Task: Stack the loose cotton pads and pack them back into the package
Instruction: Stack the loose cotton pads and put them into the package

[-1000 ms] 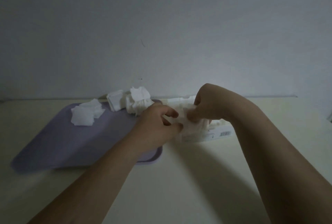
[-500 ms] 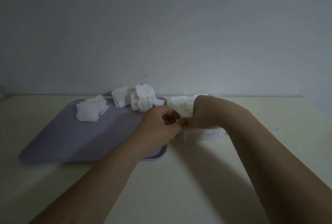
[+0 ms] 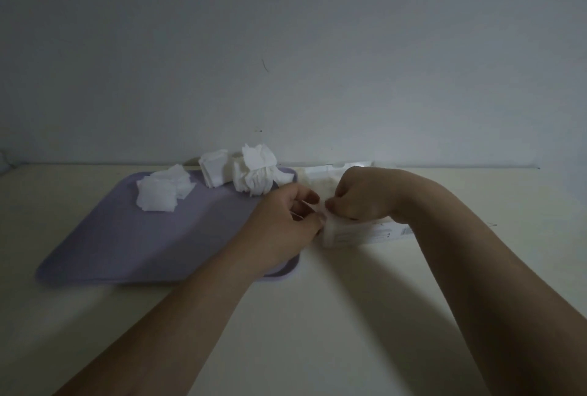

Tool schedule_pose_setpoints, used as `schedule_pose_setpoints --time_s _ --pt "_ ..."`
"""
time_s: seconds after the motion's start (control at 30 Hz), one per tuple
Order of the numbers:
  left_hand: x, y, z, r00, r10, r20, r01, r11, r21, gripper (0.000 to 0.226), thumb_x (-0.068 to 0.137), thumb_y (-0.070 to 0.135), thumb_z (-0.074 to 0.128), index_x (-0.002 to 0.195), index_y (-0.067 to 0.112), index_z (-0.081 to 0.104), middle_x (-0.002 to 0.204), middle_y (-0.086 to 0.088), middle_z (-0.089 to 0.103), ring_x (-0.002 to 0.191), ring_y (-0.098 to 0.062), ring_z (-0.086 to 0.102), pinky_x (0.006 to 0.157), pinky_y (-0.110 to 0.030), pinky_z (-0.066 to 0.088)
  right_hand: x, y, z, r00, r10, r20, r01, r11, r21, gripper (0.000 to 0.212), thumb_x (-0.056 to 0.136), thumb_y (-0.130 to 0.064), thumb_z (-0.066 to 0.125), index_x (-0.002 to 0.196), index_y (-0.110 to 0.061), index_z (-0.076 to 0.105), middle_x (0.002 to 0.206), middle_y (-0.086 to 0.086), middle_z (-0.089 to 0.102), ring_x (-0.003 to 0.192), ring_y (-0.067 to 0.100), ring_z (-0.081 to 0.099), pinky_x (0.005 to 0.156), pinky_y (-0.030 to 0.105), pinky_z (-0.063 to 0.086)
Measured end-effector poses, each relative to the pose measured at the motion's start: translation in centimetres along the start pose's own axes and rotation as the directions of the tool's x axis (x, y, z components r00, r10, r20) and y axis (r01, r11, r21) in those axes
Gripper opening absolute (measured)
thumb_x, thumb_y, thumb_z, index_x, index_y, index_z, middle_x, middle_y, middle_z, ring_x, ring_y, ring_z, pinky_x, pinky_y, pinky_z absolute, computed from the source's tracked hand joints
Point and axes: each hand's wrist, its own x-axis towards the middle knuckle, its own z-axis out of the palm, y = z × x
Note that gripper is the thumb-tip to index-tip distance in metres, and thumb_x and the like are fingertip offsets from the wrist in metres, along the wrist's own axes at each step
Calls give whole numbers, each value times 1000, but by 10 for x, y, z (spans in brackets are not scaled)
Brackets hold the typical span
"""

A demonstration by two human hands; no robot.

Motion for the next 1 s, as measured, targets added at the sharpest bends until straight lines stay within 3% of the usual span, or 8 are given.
schedule_pose_setpoints --time_s 0.13,0.27,0.4,0.57,0.63,0.73,0.83,1.0 --pt "-5 -2 -5 999 30 19 -31 998 59 18 87 26 71 104 31 65 90 2 76 86 -19 76 89 -51 61 -4 -3 -4 998 25 -50 -28 997 -74 35 96 -36 59 65 -20 58 72 -1 66 70 17 63 63 28 45" --pt "-11 -2 -41 992 93 -85 -86 993 86 14 93 16 69 96 29 73 87 7 78 84 -12 75 89 -41 62 -15 -23 -5 921 -4 -389 -79 977 -198 37 95 -45 57 72 -16 62 70 -2 67 69 22 64 67 29 49" --pt "-17 -9 -96 975 135 -179 -80 955 285 27 91 13 72 77 36 71 66 17 71 59 8 62 57 -11 47 -16 -52 22 828 -148 -542 228 970 83 25 92 -47 62 90 -25 73 93 -7 74 90 18 69 78 32 55" --pt "-6 -29 -172 921 214 -324 13 817 576 18 83 14 77 96 27 73 106 2 68 98 -18 67 85 -24 47 21 -86 48 846 -232 -481 338 930 146 66 84 -41 75 143 -24 52 147 3 51 137 25 50 109 39 45" --pt "3 -37 -198 933 148 -329 106 759 642 39 78 22 81 115 24 70 127 -3 60 116 -28 61 97 -31 46 39 -104 43 889 -205 -409 276 954 121 88 82 -48 77 156 -28 34 165 10 26 153 31 26 121 44 31" --pt "15 -48 -216 977 -62 -205 185 726 663 81 69 41 79 144 26 53 152 -6 45 140 -30 45 114 -33 35 67 -130 36 934 -169 -316 201 977 72 106 74 -55 80 160 -39 19 171 10 6 158 33 6 123 54 27" --pt "33 -70 -220 979 -158 -131 204 680 704 100 61 53 64 155 32 38 163 -4 35 153 -27 30 122 -32 29 95 -142 42 963 -129 -235 136 991 14 105 70 -61 79 157 -44 22 165 10 15 153 38 13 119 58 33" --pt "45 -74 -217 987 -162 -24 125 652 748 51 82 45 47 129 25 55 143 -4 56 136 -31 52 111 -47 44 124 -142 65 982 -126 -138 108 985 -136 88 75 -67 59 154 -45 27 156 12 34 143 42 32 117 56 32"
